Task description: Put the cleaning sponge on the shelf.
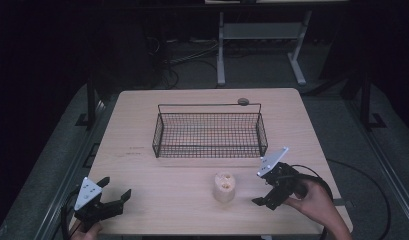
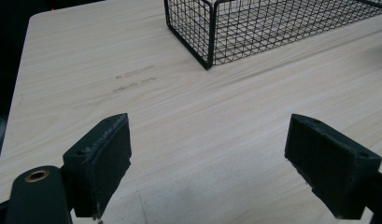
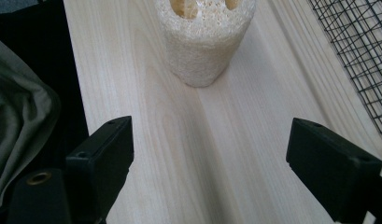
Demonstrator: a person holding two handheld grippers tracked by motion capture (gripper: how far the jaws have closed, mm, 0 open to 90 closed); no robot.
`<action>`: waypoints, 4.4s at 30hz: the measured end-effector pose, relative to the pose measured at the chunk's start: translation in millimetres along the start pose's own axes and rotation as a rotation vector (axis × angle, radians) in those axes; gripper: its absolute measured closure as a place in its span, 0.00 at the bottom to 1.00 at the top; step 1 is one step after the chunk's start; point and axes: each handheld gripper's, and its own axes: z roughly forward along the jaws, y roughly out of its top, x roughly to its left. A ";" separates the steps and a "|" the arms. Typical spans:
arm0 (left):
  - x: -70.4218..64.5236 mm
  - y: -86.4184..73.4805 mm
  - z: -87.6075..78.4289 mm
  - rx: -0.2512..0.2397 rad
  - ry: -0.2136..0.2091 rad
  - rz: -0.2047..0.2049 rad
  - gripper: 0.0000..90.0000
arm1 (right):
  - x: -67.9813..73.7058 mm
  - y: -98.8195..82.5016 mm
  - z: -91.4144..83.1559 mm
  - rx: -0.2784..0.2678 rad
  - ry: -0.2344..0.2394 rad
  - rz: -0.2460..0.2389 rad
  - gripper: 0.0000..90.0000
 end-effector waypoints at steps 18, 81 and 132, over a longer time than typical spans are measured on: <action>1.1 0.7 0.1 -0.004 0.000 -0.002 0.15 | 1.2 36.9 11.7 0.049 0.032 -0.056 0.16; 3.0 1.0 -0.9 -0.015 -0.006 -0.012 0.15 | -8.1 88.8 70.8 0.210 0.083 -0.078 0.25; 2.6 0.9 -0.6 -0.012 -0.006 -0.012 0.15 | -28.1 105.7 15.5 0.182 0.061 -0.091 0.30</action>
